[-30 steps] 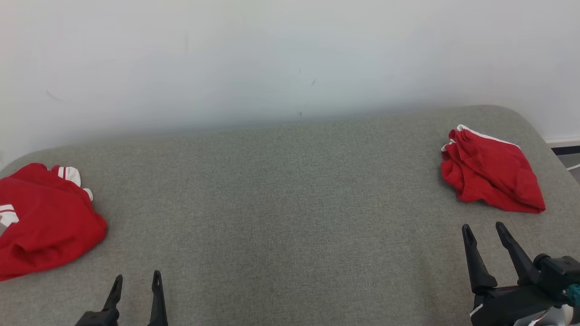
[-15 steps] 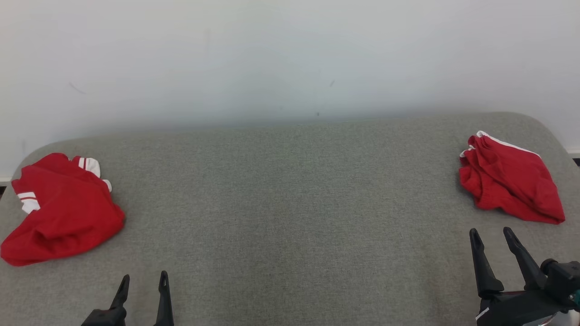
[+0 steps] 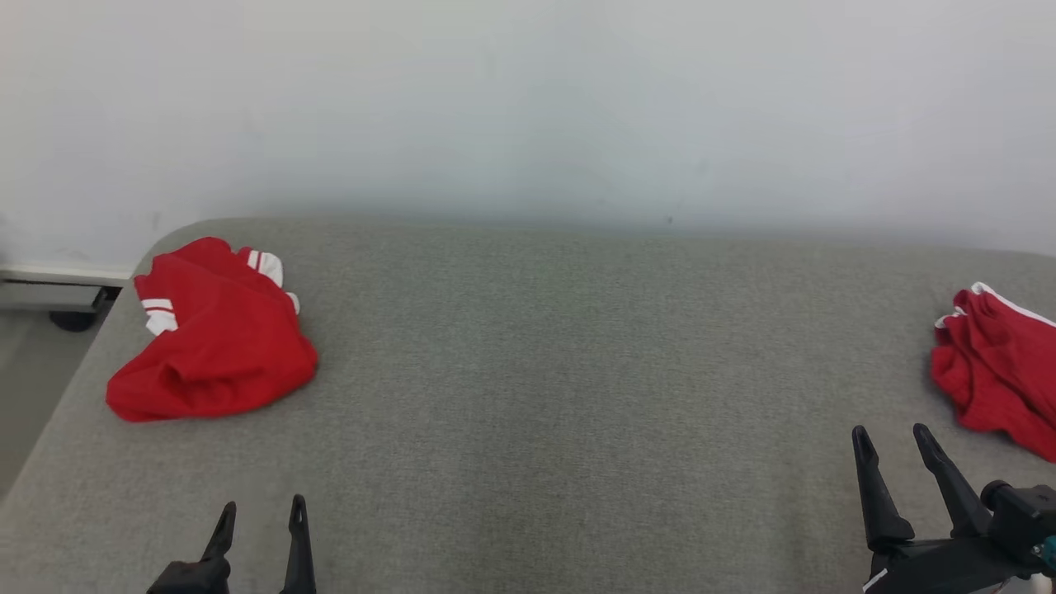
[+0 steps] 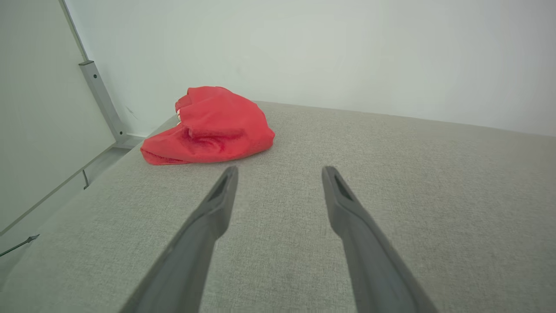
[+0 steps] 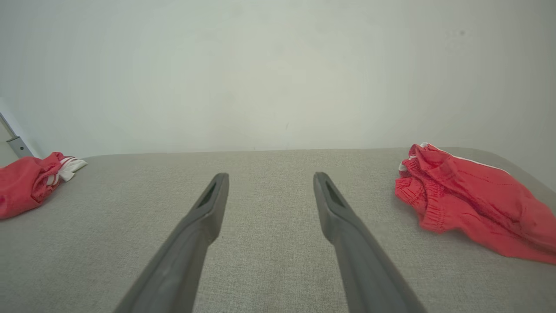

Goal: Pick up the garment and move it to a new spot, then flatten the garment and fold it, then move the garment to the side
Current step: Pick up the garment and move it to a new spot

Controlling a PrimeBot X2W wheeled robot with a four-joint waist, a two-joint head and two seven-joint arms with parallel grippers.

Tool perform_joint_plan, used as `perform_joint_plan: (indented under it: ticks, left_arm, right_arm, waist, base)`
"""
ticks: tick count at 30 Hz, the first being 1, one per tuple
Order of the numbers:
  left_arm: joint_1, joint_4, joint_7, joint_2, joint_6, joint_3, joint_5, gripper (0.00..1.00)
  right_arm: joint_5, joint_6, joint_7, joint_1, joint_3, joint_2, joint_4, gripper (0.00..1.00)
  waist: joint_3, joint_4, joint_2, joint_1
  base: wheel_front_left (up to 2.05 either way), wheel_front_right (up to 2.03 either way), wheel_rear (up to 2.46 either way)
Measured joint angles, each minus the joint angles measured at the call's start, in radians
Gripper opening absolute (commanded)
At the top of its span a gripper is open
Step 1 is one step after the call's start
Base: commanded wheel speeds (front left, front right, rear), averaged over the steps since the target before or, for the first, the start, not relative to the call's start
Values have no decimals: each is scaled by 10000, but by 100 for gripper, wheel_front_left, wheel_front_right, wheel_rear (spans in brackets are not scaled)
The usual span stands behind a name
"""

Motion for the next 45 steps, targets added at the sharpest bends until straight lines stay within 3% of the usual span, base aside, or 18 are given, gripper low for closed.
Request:
perform_joint_plan:
  ticks: [26,45]
  left_arm:
    - [228,-339,205,117,0,384,249,100]
    - [429,-637,297,121,10,667,247,100]
  right_arm:
    - [-75,117,0,-58,205,389,169,100]
    - [-159,278,0,-250,433,525,445,100]
  waist:
    - [-316,3326,0,0]
    - [-349,3626,1,0]
  base:
    - [0,0,0]
    - [0,0,0]
